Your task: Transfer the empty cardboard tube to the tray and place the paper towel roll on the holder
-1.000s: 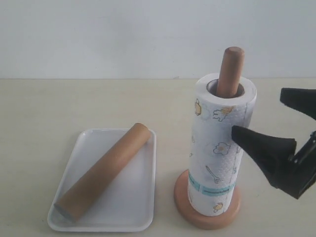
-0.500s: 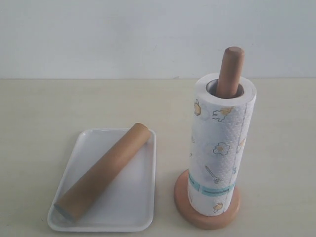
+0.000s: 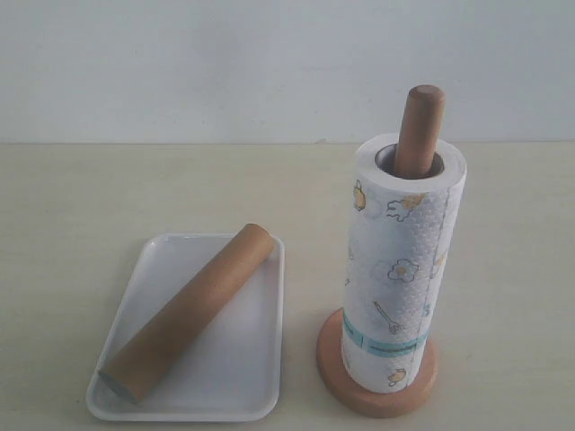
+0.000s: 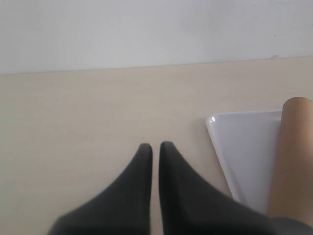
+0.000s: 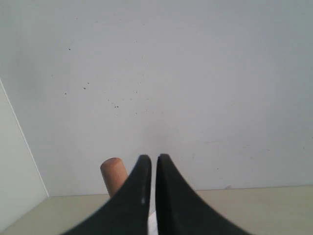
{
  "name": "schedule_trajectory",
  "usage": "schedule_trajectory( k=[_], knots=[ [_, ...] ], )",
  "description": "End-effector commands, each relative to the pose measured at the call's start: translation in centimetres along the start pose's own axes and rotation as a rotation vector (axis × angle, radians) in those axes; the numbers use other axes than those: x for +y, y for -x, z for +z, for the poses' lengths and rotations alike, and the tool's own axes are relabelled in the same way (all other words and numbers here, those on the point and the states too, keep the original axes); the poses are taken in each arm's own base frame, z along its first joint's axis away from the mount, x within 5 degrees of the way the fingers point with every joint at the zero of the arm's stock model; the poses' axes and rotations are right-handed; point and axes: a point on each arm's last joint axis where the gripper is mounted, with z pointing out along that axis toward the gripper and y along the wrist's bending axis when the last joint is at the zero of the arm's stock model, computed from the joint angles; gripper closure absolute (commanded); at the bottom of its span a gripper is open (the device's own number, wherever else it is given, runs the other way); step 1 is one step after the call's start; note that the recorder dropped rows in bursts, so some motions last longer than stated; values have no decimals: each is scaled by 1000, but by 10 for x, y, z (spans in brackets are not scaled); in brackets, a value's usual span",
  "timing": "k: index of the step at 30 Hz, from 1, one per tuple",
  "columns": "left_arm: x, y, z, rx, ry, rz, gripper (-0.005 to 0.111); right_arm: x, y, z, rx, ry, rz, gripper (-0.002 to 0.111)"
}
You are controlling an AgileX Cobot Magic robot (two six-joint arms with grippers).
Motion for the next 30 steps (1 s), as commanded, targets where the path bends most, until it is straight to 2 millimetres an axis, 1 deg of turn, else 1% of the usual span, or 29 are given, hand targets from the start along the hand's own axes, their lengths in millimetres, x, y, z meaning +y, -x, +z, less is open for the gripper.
schedule_trajectory(
  k=[1, 16, 20, 22, 25, 27, 30],
  knots=[
    [0, -1, 0, 1, -1, -17, 102, 1, 1, 0, -4, 4, -7, 105],
    [0, -1, 0, 1, -1, -17, 102, 3, 1, -1, -6, 27, -36, 105],
    [0, -1, 0, 1, -1, -17, 102, 8, 3, -1, -36, 85, -126, 105],
    [0, -1, 0, 1, -1, -17, 102, 4, 8, -1, -118, 49, -124, 105],
    [0, -1, 0, 1, -1, -17, 102, -9, 12, -3, -208, -86, -126, 105],
    [0, -1, 0, 1, -1, -17, 102, -15, 9, -4, -184, -151, -172, 105],
    [0, -1, 0, 1, -1, -17, 102, -22, 0, -4, -80, -213, -187, 105]
  ],
)
